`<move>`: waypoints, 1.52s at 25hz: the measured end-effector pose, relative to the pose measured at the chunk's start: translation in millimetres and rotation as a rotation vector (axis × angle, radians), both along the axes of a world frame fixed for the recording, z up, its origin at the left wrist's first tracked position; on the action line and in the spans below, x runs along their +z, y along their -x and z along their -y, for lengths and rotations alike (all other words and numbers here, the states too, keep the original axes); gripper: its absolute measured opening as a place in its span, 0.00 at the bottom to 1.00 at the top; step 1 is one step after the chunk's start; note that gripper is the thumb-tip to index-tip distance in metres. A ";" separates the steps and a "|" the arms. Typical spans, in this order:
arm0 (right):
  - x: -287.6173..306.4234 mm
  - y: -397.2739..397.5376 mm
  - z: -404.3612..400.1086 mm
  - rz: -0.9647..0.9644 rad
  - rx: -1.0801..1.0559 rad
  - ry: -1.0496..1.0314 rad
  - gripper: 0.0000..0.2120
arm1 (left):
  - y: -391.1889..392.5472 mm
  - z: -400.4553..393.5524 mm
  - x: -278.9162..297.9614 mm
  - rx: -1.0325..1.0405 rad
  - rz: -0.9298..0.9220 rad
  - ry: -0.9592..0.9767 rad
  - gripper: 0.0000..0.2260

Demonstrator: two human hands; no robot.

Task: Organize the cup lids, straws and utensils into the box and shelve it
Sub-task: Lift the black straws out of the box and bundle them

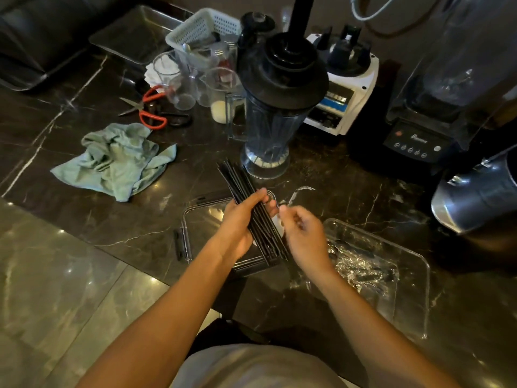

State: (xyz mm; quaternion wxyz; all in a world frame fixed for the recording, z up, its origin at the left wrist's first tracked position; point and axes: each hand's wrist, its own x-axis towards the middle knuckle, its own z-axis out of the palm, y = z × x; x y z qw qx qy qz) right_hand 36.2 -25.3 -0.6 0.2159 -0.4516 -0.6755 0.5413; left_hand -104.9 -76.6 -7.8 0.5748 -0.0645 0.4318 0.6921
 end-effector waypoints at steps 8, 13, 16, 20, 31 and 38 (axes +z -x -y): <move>13.8 53.5 24.6 -0.371 -0.570 0.885 0.25 | 17.4 7.9 23.1 0.103 0.025 -0.100 0.06; 16.4 81.0 31.6 -0.402 -0.593 0.874 0.26 | 14.4 15.4 23.1 0.086 -0.039 -0.147 0.08; 12.3 86.3 32.8 -0.348 -0.499 0.837 0.25 | 24.5 22.7 22.5 0.080 -0.040 -0.141 0.09; 12.2 95.2 10.0 -0.292 -0.285 0.519 0.23 | 44.6 38.8 19.9 -0.039 -0.106 -0.044 0.06; 17.6 167.2 -64.0 0.294 0.763 0.101 0.19 | 52.2 68.5 -3.8 -0.444 -0.097 0.077 0.11; 10.8 176.8 -49.9 0.418 0.887 -0.106 0.07 | 53.1 66.1 -30.3 -0.381 -0.131 0.154 0.15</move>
